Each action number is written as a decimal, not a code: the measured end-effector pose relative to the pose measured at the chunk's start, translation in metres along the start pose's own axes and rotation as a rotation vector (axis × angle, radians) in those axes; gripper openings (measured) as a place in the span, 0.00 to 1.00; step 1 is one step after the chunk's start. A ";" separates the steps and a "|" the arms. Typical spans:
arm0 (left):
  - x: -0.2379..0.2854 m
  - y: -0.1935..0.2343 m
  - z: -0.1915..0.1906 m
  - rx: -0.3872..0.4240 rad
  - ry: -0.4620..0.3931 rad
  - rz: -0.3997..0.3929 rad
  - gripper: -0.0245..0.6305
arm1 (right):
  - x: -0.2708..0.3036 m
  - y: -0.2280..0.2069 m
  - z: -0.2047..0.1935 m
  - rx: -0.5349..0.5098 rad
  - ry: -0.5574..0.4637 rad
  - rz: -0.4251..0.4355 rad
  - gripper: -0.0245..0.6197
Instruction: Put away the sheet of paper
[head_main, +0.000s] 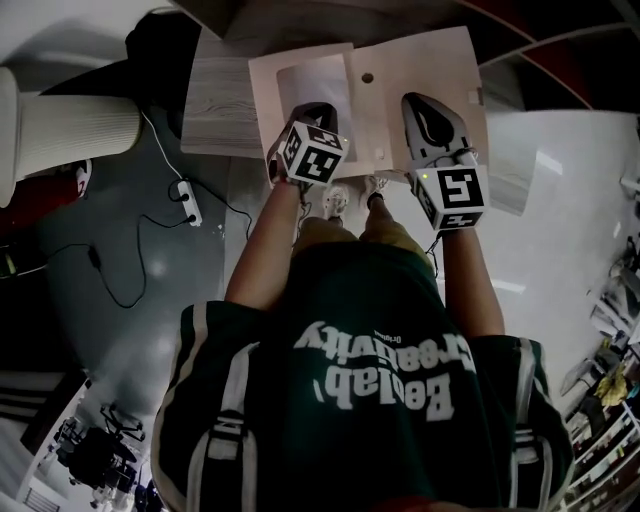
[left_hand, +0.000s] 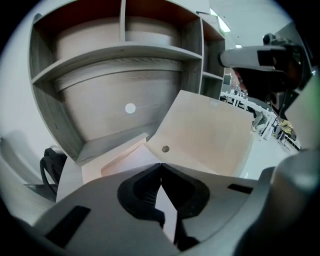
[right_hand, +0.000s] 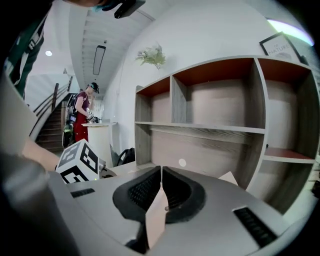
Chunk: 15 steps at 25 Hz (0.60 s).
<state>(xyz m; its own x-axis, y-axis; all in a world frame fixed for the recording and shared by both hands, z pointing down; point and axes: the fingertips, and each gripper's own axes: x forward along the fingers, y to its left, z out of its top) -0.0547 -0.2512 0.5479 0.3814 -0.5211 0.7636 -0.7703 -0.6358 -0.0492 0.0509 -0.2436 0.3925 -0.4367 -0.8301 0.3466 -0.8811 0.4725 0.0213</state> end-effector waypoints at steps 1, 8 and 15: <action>-0.008 -0.001 0.004 0.009 -0.019 -0.002 0.07 | -0.004 0.003 0.002 0.002 -0.007 -0.011 0.10; -0.074 -0.013 0.037 0.069 -0.165 -0.012 0.07 | -0.042 0.021 0.021 0.009 -0.065 -0.085 0.10; -0.138 -0.034 0.064 0.088 -0.293 -0.010 0.07 | -0.079 0.033 0.036 0.010 -0.108 -0.106 0.10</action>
<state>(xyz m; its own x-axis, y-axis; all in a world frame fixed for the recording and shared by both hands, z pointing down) -0.0481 -0.1937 0.4027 0.5295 -0.6489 0.5464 -0.7236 -0.6816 -0.1083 0.0496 -0.1729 0.3318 -0.3581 -0.9024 0.2398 -0.9248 0.3782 0.0424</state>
